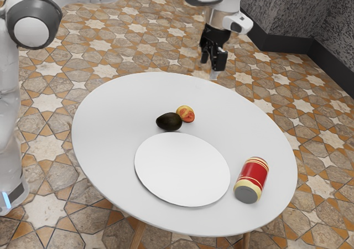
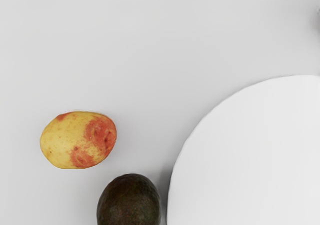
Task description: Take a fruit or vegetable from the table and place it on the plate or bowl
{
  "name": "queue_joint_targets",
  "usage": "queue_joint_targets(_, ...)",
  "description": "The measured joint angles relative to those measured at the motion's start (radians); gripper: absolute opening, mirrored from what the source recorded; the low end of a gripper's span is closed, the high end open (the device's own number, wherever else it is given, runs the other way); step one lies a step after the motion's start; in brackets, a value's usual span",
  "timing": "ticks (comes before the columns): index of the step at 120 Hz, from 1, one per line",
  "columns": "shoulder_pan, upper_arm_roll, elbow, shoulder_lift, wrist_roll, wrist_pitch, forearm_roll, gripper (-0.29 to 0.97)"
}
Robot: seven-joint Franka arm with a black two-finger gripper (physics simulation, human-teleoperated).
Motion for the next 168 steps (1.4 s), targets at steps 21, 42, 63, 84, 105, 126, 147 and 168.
queue_joint_targets(21, -0.052, 0.167, 0.276, 0.13, 0.043, -0.004, -0.047, 0.68)
queue_joint_targets(42, -0.054, 0.172, 0.299, 0.136, 0.074, -0.006, -0.06, 0.68)
queue_joint_targets(63, -0.082, 0.158, 0.365, 0.135, 0.046, -0.049, -0.062, 0.68)
queue_joint_targets(84, -0.164, 0.161, 0.255, 0.099, 0.003, -0.087, -0.062, 0.68)
queue_joint_targets(105, -0.191, 0.162, 0.0, -0.04, -0.024, -0.032, -0.054, 0.68)
queue_joint_targets(126, -0.219, 0.174, -0.092, -0.07, -0.015, 0.003, -0.04, 0.68)
queue_joint_targets(147, -0.199, 0.202, -0.236, -0.124, 0.003, 0.069, -0.031, 0.68)
queue_joint_targets(168, -0.213, 0.209, -0.239, -0.109, 0.02, 0.141, -0.029, 0.68)
